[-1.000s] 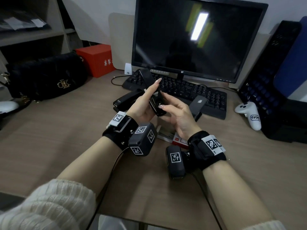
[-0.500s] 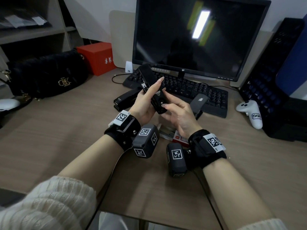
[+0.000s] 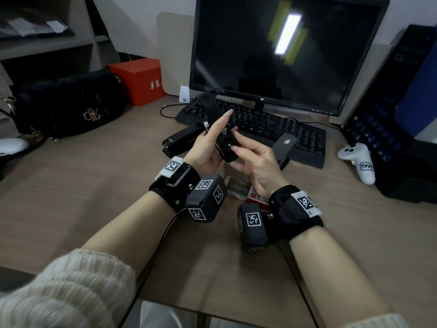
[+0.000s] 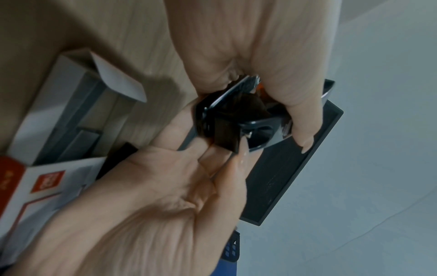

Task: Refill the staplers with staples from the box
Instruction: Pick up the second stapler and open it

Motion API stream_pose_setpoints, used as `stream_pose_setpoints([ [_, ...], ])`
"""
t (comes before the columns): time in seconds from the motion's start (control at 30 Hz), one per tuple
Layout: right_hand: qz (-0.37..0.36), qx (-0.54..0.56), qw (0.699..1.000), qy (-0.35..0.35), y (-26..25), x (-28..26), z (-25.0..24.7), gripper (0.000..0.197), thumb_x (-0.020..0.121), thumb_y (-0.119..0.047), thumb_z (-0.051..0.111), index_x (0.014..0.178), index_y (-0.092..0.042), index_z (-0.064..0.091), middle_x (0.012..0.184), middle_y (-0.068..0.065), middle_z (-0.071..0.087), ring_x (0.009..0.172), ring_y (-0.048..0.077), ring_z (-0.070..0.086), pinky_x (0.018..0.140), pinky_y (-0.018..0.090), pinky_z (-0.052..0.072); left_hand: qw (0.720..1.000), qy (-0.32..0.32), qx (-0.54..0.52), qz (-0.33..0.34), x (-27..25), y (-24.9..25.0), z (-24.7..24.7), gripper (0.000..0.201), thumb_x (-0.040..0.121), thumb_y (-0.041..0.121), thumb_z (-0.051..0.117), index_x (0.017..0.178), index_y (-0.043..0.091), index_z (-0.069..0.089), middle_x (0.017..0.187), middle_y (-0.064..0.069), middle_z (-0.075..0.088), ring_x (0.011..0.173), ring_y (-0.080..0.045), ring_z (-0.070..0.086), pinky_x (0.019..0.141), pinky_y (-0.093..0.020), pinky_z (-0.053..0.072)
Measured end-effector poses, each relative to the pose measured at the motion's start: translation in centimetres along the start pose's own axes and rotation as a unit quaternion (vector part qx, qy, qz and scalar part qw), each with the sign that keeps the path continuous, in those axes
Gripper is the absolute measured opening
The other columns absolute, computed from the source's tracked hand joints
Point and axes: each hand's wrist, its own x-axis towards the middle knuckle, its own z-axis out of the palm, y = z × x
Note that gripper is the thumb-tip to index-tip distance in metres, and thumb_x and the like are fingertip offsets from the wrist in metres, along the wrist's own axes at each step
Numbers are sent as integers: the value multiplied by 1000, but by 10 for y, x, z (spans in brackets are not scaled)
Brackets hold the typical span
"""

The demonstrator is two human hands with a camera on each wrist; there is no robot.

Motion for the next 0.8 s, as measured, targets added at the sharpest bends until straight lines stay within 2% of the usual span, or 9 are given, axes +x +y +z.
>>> stream_pose_setpoints([
  [0.13,2,-6,1000,-2,0,-1,1,39,96,1,50,134,-5,54,122,0,67,120,16,60,104,44,47,1000,15,23,-11,2,-2,-1,34,91,42,61,110,14,65,125,-9,65,105,-14,66,77,-26,56],
  [0.2,3,-8,1000,-4,0,-1,1,39,96,1,50,134,-6,54,126,0,65,121,16,59,105,45,46,1000,13,19,-13,1,-2,-1,34,91,42,61,109,13,65,120,-8,67,102,-12,67,76,-25,56],
  [0.4,4,-11,1000,-4,1,-1,1,38,96,2,50,133,-7,54,128,2,64,123,19,59,105,46,46,1000,7,23,-16,-1,-2,1,27,93,40,59,99,14,64,97,0,72,78,-6,73,65,-21,57],
  [0.57,9,-9,1000,1,1,0,2,35,96,1,51,127,-12,59,128,3,64,122,20,59,104,46,46,999,10,33,-5,-3,-2,2,28,93,39,59,99,12,64,82,4,76,76,-8,73,64,-22,58],
  [0.67,13,-11,1000,4,1,0,3,35,95,1,52,126,-13,60,124,1,66,121,20,60,103,44,48,999,6,36,-4,-3,-2,1,28,92,39,59,98,12,64,82,3,76,77,-8,73,64,-23,58],
  [0.8,16,-9,1000,17,0,1,4,34,95,1,52,126,-10,60,127,3,65,122,20,59,103,45,48,999,12,44,-14,-3,-2,-1,33,90,43,61,101,12,66,85,0,76,81,-12,74,68,-28,58],
])
